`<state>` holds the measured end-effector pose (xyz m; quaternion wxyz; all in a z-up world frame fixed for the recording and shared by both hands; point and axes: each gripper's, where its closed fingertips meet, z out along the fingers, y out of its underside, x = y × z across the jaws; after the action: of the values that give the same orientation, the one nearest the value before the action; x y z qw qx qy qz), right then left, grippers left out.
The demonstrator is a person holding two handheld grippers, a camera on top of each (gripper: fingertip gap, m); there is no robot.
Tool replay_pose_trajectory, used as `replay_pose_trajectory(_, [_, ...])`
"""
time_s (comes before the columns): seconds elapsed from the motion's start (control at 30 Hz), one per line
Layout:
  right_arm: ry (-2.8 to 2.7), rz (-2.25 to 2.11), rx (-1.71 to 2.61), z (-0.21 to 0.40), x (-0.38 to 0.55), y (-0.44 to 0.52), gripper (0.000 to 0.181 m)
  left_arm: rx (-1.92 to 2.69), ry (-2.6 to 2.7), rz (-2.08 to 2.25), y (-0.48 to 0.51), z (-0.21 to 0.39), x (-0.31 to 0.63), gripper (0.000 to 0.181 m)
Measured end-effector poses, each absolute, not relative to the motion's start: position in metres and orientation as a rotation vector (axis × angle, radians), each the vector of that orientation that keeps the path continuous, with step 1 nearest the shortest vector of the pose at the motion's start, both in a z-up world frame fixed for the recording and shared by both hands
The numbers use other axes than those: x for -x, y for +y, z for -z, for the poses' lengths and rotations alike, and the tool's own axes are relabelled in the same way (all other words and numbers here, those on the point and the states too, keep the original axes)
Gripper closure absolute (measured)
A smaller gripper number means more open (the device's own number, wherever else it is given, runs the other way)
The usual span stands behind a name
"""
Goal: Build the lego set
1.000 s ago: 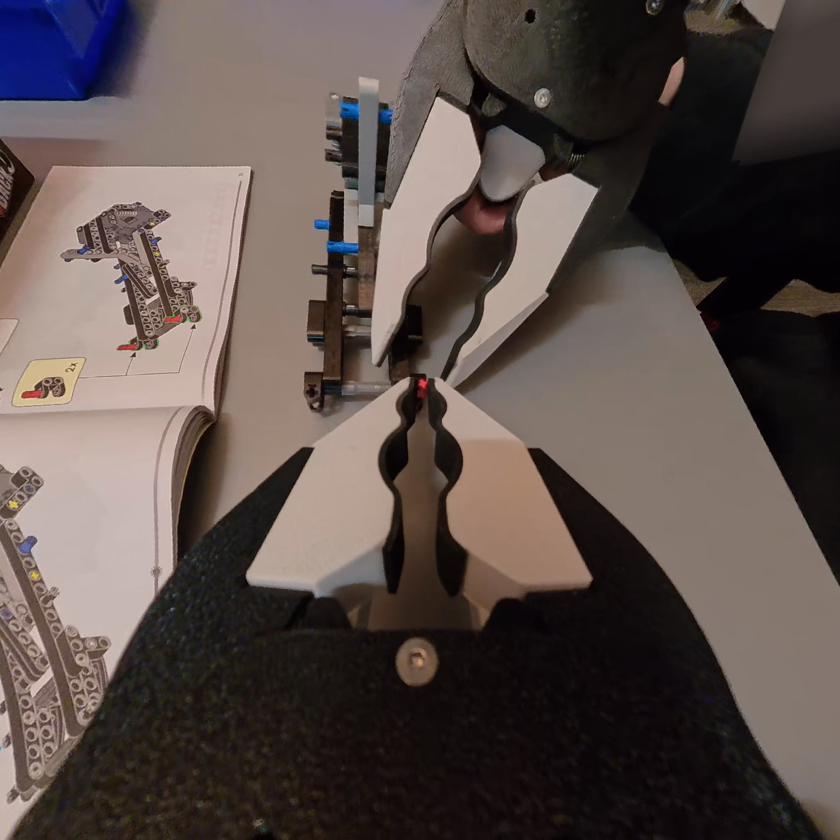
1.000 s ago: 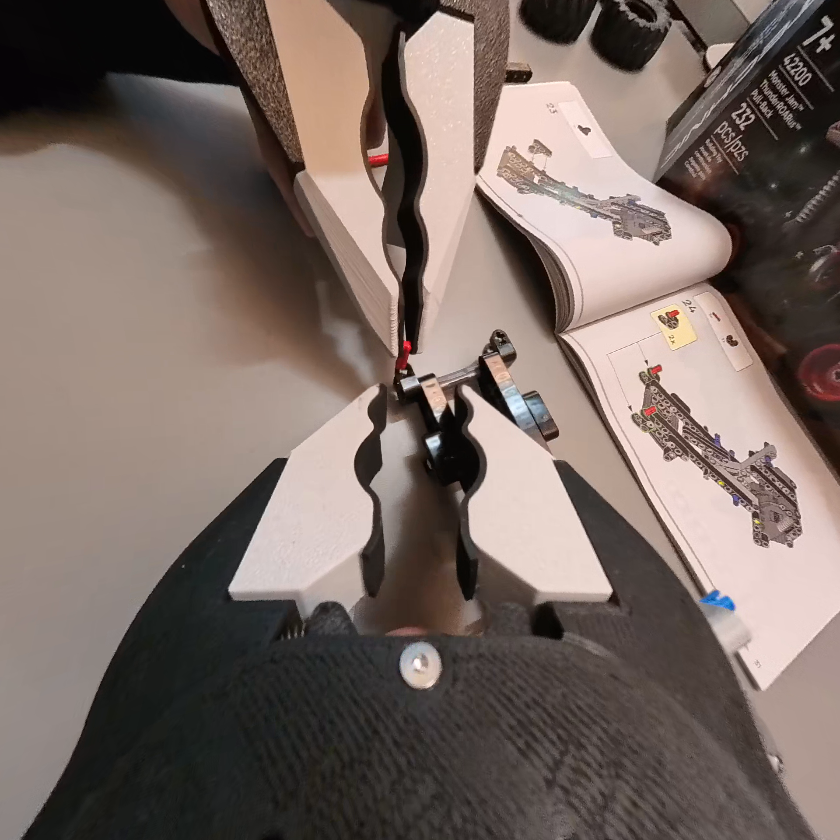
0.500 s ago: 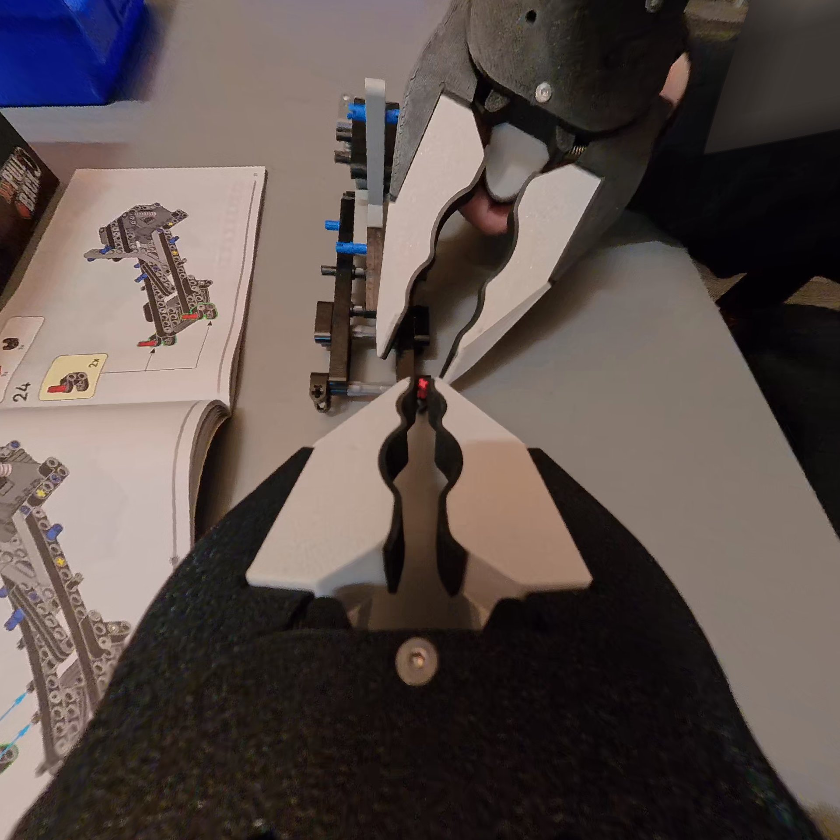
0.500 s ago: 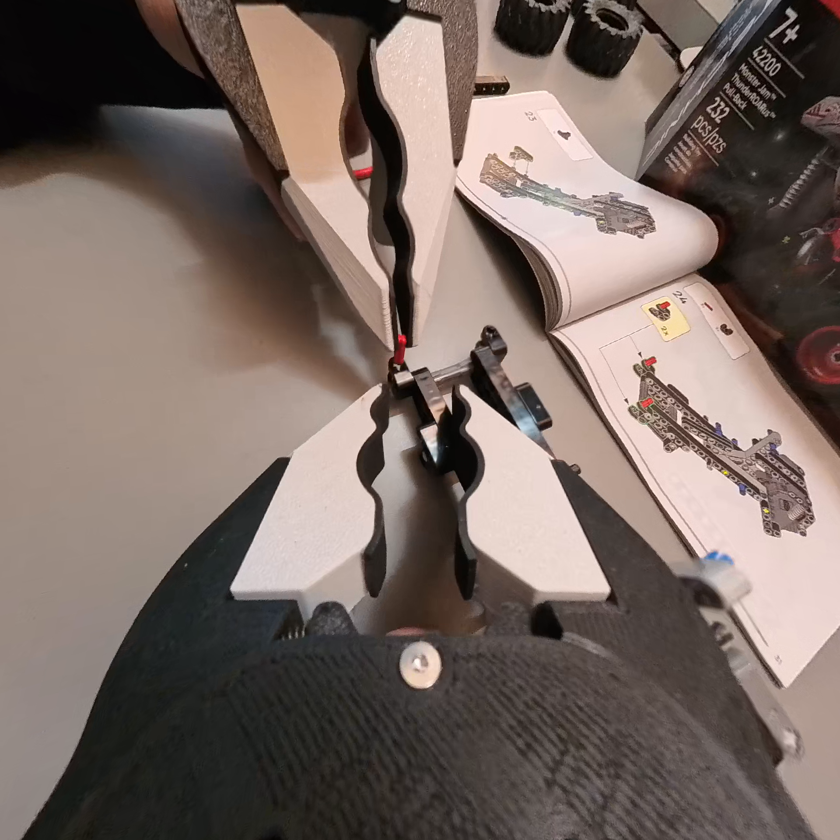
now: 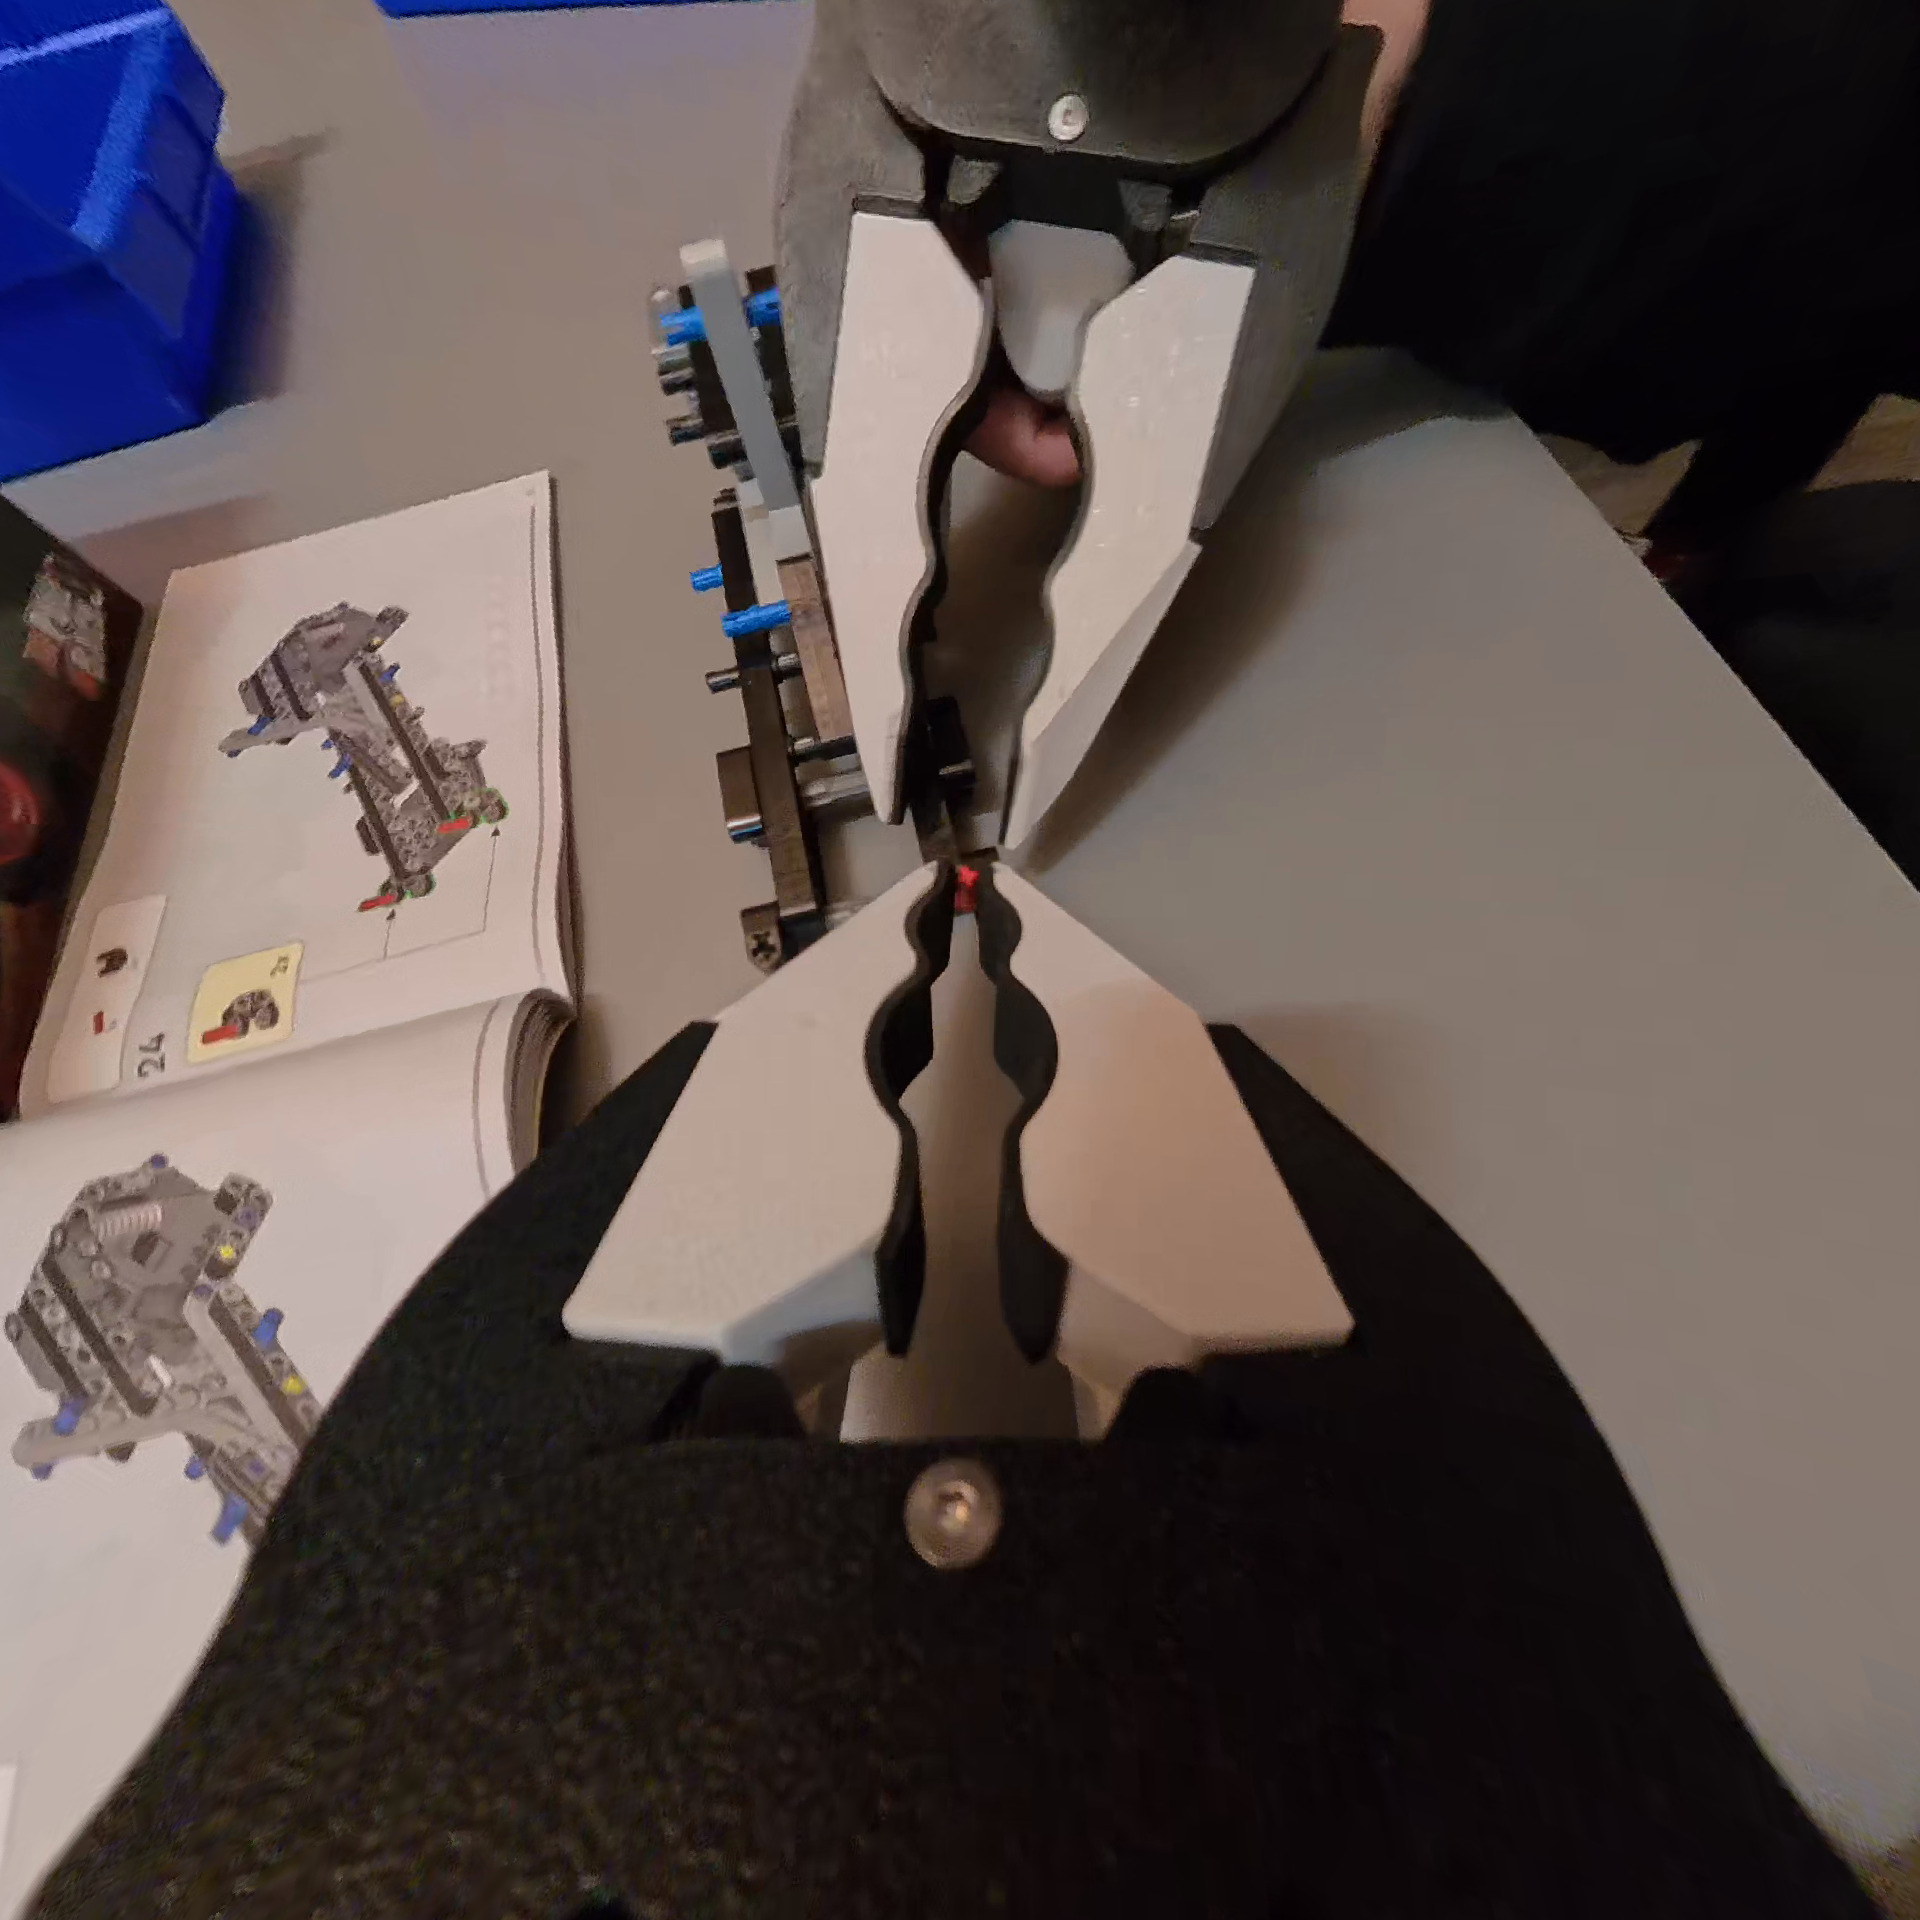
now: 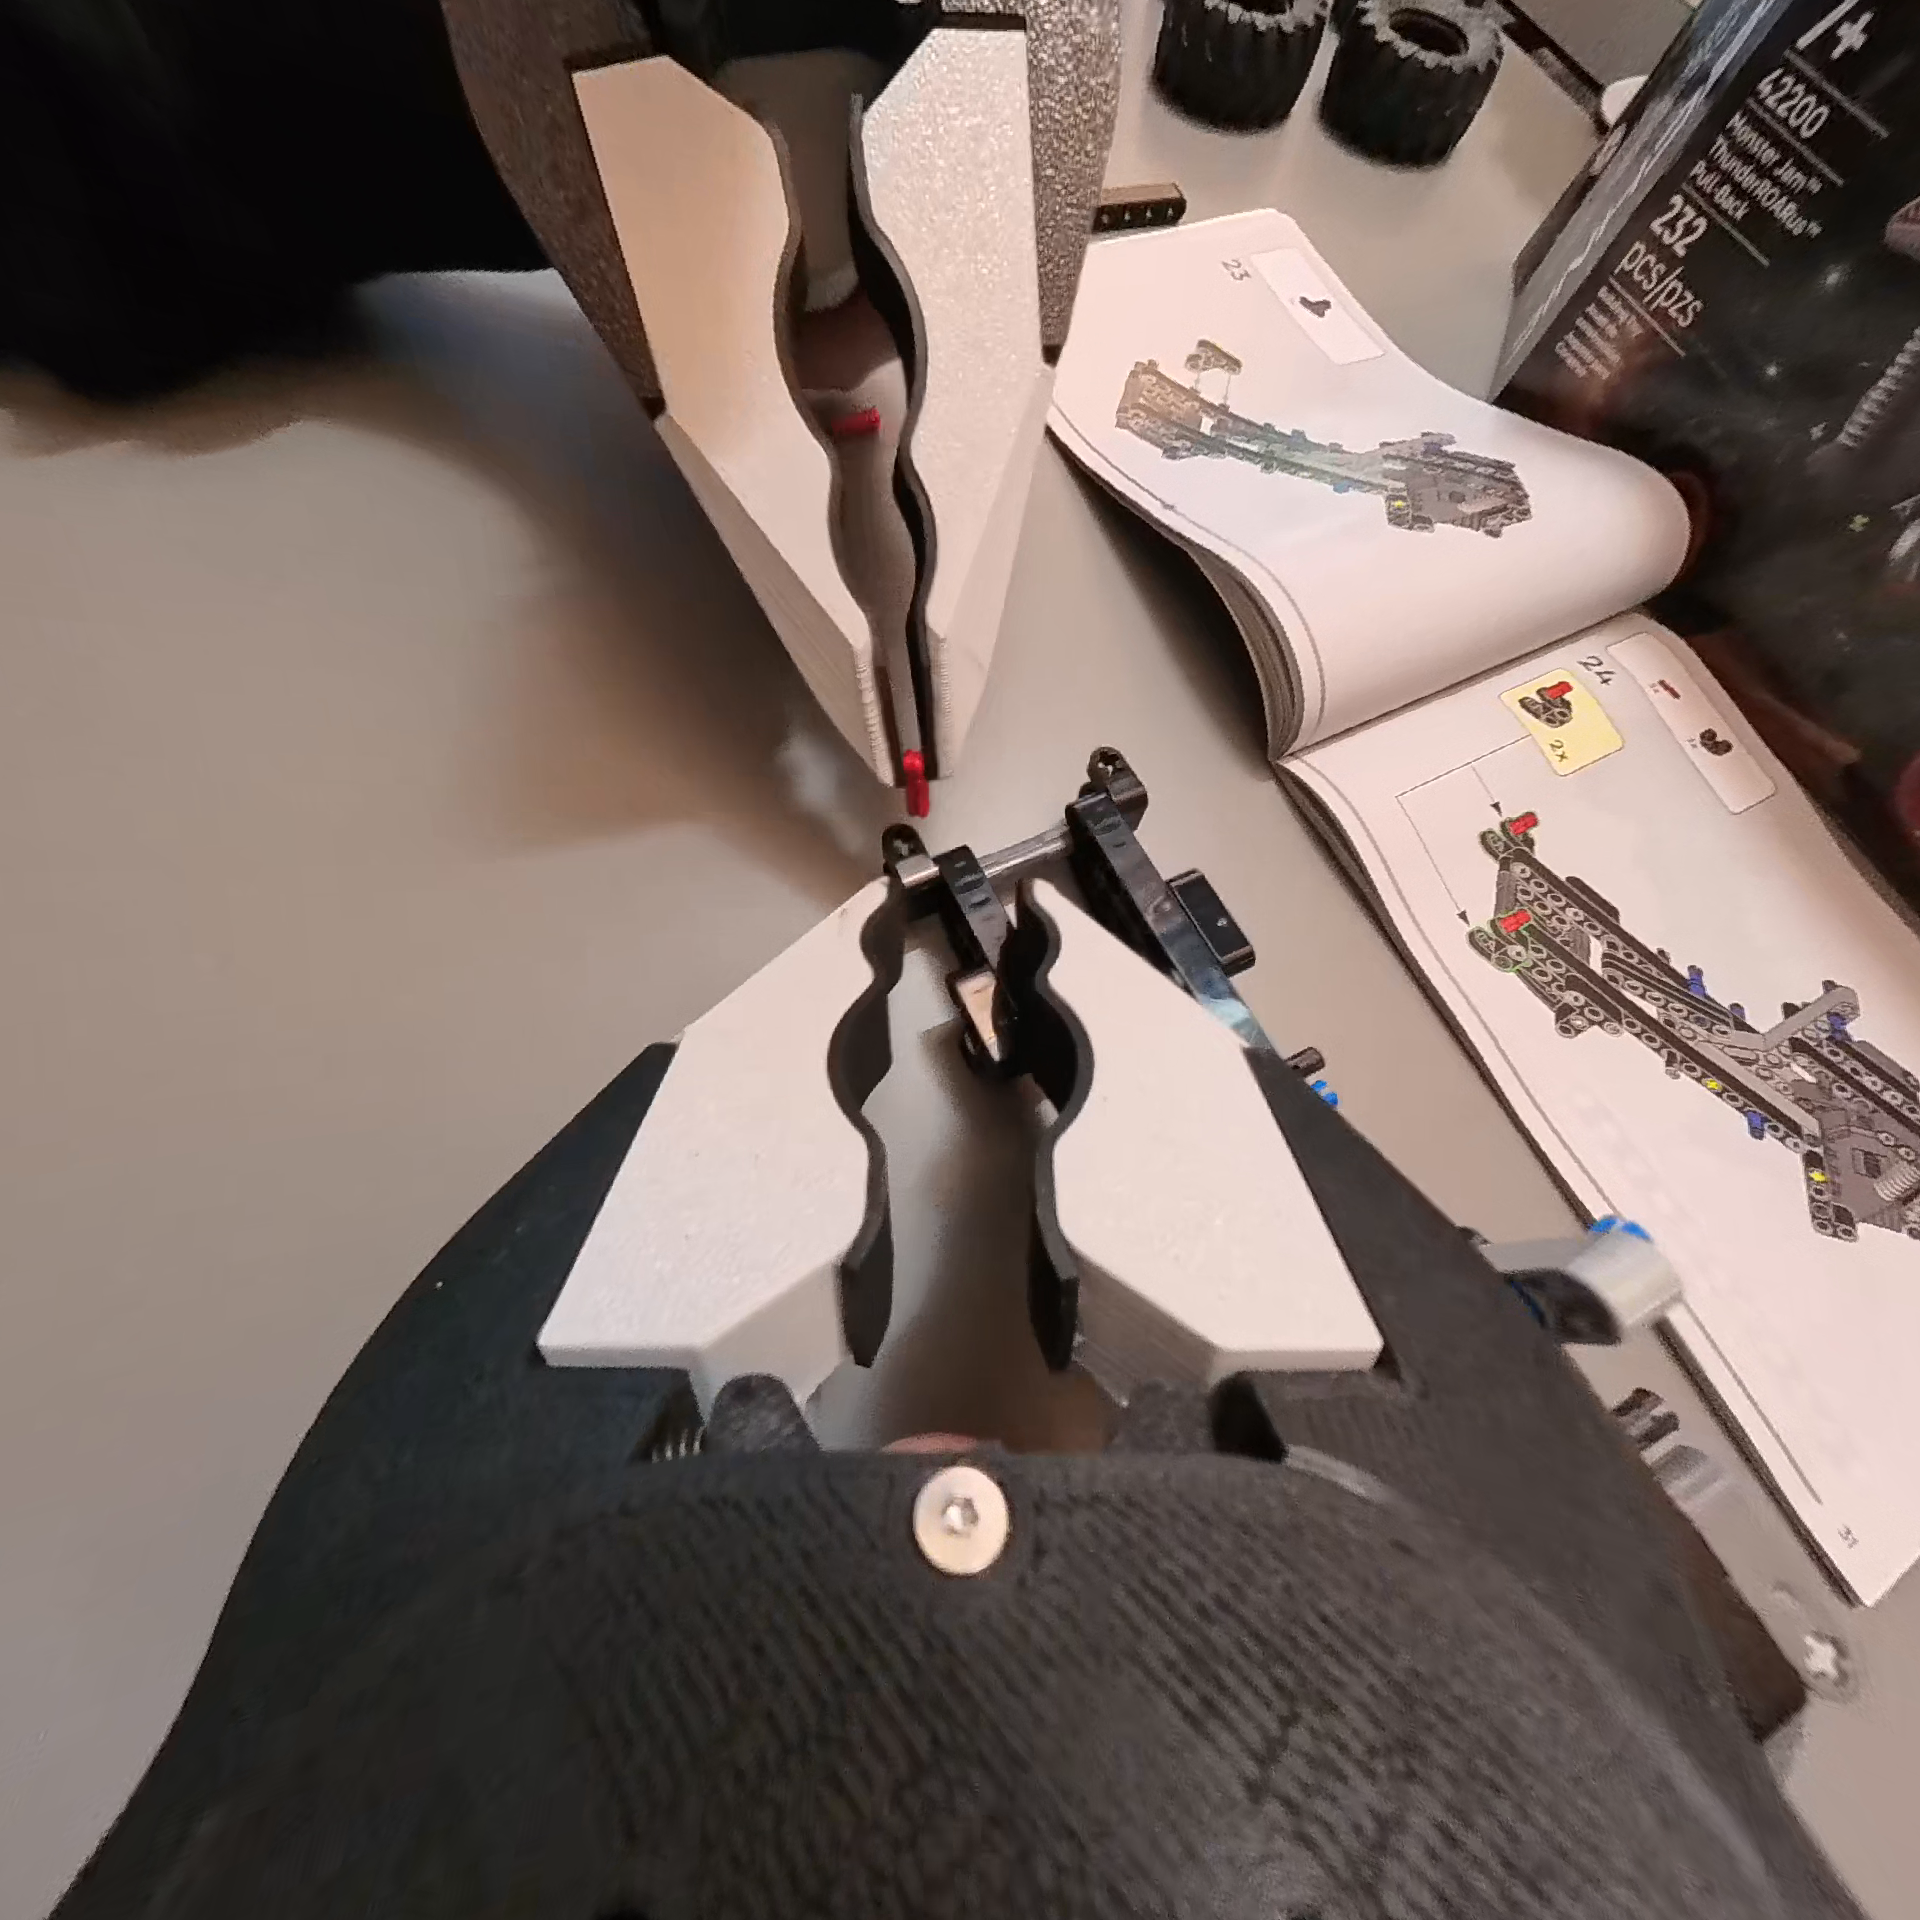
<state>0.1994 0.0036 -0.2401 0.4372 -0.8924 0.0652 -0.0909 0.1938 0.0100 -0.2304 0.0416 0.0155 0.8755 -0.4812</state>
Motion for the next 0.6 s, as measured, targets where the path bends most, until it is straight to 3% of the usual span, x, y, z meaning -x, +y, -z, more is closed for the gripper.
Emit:
replay_pose_trajectory(0.4, [0.147, 0.215, 2.236, 0.2455, -0.1986, 0.006, 0.149, -0.326, 2.673, 1.451, 0.0103, 0.2347, -0.1882, 0.18])
replay_pose_trajectory(0.6, [0.134, 0.247, 2.234, 0.2403, -0.1993, 0.0064, 0.159, -0.351, 2.677, 1.423, 0.0129, 0.2361, -0.1938, 0.18])
